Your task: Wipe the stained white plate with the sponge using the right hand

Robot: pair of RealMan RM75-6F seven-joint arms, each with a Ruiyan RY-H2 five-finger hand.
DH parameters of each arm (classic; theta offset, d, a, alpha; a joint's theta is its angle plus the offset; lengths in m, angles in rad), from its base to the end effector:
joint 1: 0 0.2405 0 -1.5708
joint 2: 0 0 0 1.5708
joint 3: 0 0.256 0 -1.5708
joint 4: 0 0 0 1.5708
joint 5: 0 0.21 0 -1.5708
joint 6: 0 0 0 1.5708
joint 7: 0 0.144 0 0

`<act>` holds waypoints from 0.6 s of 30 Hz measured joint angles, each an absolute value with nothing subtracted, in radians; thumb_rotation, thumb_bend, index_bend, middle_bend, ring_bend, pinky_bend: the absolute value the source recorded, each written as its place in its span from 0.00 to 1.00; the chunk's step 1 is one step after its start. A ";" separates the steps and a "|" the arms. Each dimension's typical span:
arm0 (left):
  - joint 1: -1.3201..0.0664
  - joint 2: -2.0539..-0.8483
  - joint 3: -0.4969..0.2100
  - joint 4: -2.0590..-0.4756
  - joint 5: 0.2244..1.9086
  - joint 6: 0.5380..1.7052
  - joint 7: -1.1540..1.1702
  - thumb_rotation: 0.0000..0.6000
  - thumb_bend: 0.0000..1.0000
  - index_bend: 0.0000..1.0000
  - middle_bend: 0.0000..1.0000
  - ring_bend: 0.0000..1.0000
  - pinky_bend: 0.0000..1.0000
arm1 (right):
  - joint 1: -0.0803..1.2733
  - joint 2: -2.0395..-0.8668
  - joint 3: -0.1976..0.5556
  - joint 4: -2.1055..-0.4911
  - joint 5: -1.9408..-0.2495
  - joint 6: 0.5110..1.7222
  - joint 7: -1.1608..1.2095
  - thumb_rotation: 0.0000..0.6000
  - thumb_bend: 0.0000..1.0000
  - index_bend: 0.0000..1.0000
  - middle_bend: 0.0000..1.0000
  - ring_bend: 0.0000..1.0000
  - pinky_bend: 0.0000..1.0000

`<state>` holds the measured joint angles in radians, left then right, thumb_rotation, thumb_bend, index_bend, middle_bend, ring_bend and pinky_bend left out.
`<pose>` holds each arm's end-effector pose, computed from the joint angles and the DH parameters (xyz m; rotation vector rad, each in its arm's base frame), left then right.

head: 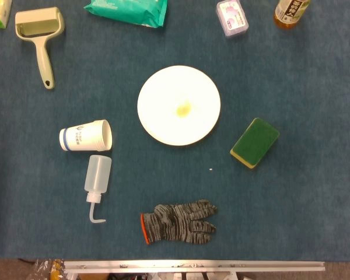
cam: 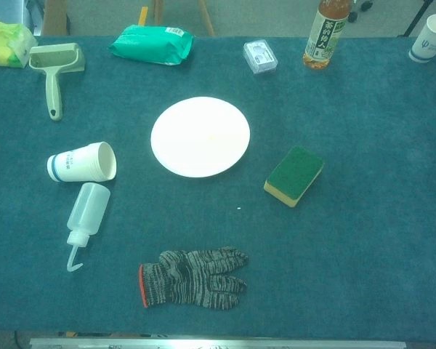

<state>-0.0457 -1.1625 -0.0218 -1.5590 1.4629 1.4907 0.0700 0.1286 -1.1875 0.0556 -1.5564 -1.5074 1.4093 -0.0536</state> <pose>-0.3311 0.1628 0.1491 -1.3676 -0.8982 -0.7834 -0.3104 -0.1960 0.1324 1.4678 -0.8938 0.8697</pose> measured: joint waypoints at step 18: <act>-0.030 -1.176 -0.014 -1.513 1.468 1.496 0.026 1.00 0.46 0.23 0.03 0.08 0.16 | 0.162 -1.195 0.051 -1.555 -1.512 1.358 -0.058 1.00 0.12 0.33 0.21 0.11 0.19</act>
<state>-0.0302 -1.1755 -0.0143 -1.5130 1.4676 1.4958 0.0260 0.1617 -1.1952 0.0506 -1.5550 -1.5118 1.3577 -0.0585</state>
